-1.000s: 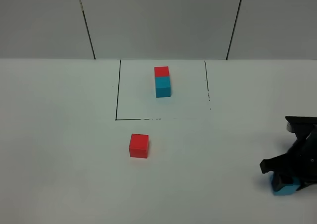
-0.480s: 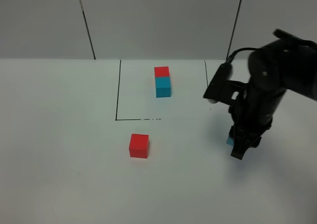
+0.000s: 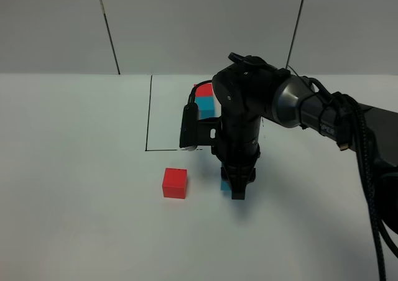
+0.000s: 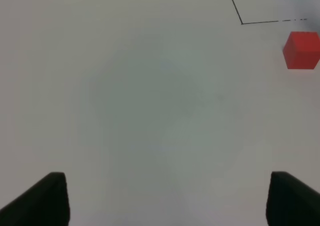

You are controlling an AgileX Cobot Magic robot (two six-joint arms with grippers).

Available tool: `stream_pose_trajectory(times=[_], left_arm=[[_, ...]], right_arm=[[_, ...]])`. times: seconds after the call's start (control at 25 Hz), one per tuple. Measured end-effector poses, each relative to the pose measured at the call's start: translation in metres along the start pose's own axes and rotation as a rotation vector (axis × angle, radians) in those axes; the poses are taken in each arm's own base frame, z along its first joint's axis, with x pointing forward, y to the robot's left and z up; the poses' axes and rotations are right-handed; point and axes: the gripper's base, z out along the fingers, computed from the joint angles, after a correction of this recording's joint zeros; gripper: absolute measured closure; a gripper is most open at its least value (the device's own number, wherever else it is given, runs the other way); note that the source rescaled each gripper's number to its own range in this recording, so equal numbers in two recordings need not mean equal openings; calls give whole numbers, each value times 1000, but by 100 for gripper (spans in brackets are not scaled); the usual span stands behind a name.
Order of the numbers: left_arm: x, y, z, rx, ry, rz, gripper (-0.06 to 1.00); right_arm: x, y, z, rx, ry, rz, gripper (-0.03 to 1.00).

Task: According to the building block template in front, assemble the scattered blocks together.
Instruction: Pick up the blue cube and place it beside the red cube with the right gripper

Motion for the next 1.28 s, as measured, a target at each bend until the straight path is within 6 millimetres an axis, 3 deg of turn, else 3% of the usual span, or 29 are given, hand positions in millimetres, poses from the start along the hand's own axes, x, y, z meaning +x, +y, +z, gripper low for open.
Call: stream_pose_trajectory(times=[0.4,0.96,1.28], left_arm=[[0,0,0,0,0,0,27],[0,0,0,0,0,0,27],[0,0,0,0,-1,0,27]], right_arm=[[-20,3,36,-16,-28,10,94],[-27,3,40,-33,-53,71,94],[-42,-3,39,-56,-61,73,94]])
